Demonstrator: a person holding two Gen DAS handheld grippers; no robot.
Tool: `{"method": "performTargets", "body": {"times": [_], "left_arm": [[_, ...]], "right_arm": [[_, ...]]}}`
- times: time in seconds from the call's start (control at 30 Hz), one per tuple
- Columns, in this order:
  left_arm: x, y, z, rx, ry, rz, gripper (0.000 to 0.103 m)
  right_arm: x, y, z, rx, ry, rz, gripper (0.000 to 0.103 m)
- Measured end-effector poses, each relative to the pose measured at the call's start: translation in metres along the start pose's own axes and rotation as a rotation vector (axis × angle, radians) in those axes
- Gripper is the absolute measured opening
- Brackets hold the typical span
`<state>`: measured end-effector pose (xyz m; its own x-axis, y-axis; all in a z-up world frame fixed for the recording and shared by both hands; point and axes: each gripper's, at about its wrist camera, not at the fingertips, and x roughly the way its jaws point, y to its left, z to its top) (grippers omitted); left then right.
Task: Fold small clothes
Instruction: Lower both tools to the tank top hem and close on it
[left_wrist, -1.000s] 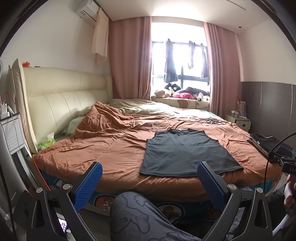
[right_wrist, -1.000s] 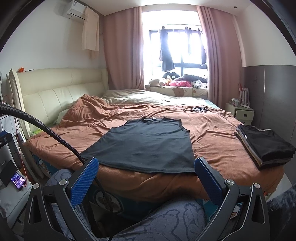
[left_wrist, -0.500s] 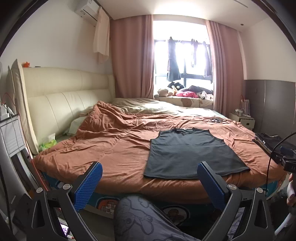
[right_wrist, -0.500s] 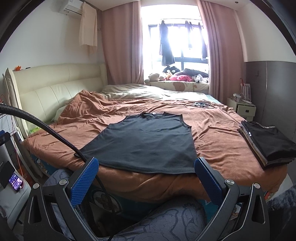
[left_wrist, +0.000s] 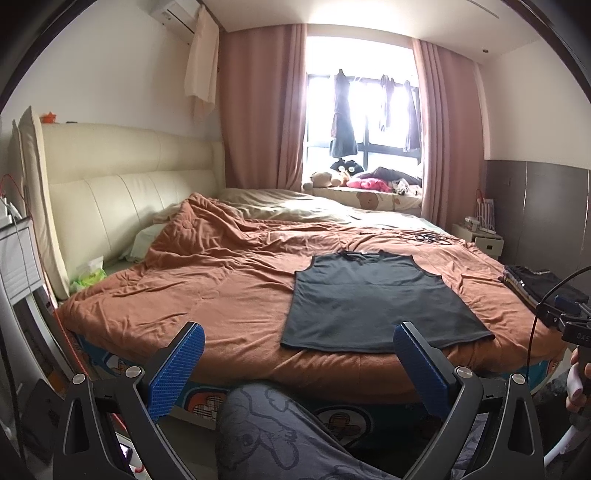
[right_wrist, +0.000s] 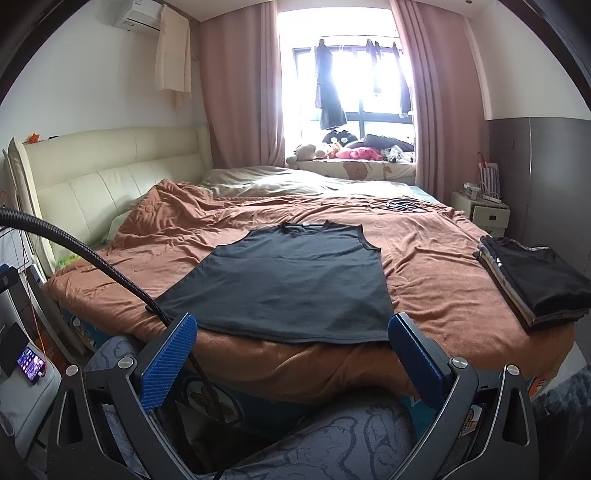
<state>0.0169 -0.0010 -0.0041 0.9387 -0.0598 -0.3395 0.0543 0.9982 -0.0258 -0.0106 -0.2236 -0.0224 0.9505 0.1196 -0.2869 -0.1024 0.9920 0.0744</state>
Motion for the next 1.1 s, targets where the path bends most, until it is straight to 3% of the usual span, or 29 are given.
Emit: {"method": "performTargets", "body": {"times": [0.27, 0.5, 0.7, 1.1], "left_arm": [[0.038, 0.007, 0.004, -0.018, 0.051, -0.026, 0.102], [0.088, 0.011, 0.001, -0.031, 0.140, -0.047, 0.091], [0.139, 0.019, -0.005, -0.057, 0.234, -0.063, 0.073], [0.234, 0.039, -0.025, -0.107, 0.420, -0.073, 0.053]], "right_arm": [[0.026, -0.015, 0.005, 0.035, 0.029, -0.015, 0.103], [0.058, -0.030, 0.010, 0.078, 0.075, -0.039, 0.103], [0.091, -0.040, 0.016, 0.119, 0.151, -0.060, 0.080], [0.148, -0.067, 0.022, 0.216, 0.292, -0.103, 0.061]]}}
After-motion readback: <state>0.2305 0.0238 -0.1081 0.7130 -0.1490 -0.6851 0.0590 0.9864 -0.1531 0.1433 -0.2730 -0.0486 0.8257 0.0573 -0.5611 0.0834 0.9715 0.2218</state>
